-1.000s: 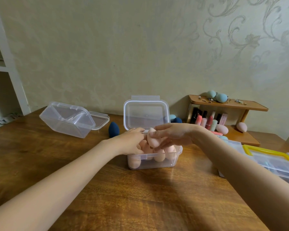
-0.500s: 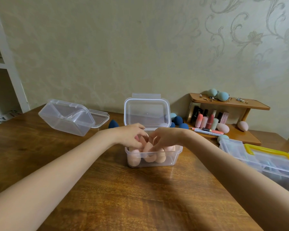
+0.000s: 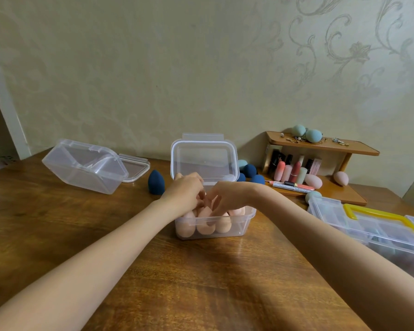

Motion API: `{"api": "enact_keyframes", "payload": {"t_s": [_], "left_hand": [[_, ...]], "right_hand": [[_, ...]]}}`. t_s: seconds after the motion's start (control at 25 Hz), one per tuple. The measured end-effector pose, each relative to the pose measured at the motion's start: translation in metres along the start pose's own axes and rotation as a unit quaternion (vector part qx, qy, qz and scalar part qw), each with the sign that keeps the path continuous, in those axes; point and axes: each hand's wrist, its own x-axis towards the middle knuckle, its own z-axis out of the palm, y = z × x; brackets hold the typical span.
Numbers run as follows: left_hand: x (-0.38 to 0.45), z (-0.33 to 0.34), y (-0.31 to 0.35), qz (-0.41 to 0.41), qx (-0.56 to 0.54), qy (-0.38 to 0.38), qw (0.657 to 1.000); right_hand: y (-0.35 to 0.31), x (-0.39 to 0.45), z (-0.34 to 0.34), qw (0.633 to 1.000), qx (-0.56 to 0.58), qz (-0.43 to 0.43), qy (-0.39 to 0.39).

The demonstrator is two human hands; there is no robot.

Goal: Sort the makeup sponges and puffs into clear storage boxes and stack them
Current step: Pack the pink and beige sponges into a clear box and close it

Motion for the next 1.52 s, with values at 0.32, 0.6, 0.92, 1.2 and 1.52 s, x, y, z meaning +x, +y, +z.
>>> {"api": "enact_keyframes", "payload": {"t_s": [0.32,0.6,0.92,1.2,1.52], "left_hand": [[-0.001,-0.001,-0.012,0.012,-0.003,-0.045,0.999],[-0.01,-0.017,-0.02,0.034,-0.091,-0.07,0.993],[0.017,-0.032,0.015,0.083,-0.117,-0.058,0.988],[0.061,-0.003,0.076,0.16,-0.058,-0.129,0.977],[0.071,0.014,0.072,0.182,-0.04,-0.133,0.973]], "right_hand": [[-0.018,0.011,0.013,0.994,-0.092,-0.023,0.054],[-0.003,0.003,0.001,1.0,0.022,0.006,0.011],[0.04,-0.062,-0.047,0.947,0.292,-0.022,0.134],[0.193,-0.081,-0.05,0.899,0.13,0.325,0.262],[0.24,-0.042,-0.027,0.911,-0.064,0.39,0.116]]}}
